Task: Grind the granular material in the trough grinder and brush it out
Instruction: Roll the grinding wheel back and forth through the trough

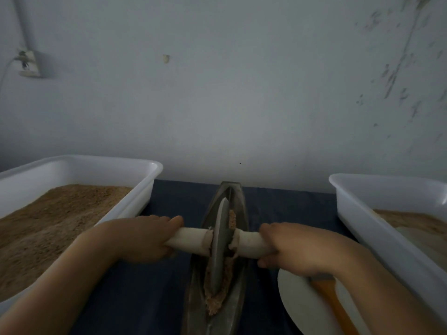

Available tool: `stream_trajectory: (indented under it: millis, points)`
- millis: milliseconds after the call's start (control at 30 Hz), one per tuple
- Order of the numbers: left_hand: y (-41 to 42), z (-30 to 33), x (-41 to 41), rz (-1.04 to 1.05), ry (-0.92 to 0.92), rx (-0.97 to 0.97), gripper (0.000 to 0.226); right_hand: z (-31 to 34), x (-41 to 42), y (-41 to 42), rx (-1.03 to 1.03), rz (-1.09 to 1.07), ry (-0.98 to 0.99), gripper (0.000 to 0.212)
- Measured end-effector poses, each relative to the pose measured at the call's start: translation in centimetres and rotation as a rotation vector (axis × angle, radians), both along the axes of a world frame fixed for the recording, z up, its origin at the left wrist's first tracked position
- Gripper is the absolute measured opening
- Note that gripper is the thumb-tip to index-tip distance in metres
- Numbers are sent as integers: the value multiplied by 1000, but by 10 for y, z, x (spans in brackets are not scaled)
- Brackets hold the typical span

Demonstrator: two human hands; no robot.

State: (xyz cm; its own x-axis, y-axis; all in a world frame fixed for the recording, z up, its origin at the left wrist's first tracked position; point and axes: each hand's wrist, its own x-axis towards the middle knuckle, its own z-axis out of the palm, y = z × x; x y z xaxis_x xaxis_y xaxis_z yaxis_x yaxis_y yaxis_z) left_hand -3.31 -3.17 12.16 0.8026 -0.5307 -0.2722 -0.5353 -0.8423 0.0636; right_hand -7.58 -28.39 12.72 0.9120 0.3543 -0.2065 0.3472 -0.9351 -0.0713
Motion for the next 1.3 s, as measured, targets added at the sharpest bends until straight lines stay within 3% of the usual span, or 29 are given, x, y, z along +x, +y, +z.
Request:
stream_trajectory:
  millis: [133, 367, 500, 667, 933, 1100, 1200, 1300]
  points:
    - [-2, -10, 9, -8, -80, -37, 24, -4, 10, 0, -2, -25, -40, 32]
    - [-15, -46, 45, 98, -621, -97, 37, -35, 45, -5, -47, -89, -441, 24]
    - [-22, -56, 51, 136, -736, -137, 38, -43, 57, -6, -68, -95, -597, 25]
    - [-17, -49, 45, 105, -650, -116, 42, -43, 49, -5, -78, -61, -544, 21]
    - [-4, -18, 12, -10, -275, -6, 31, -17, 9, 3, -35, -30, -204, 33]
    - [1, -4, 4, -16, -44, 7, 26, -7, 0, 4, -22, -4, -114, 32]
    - [0, -7, 9, -10, -41, -29, 25, -9, 7, 5, -38, -22, -125, 35]
    - [-5, -15, 20, 10, -169, -56, 27, -14, 21, 2, -30, -55, -162, 33]
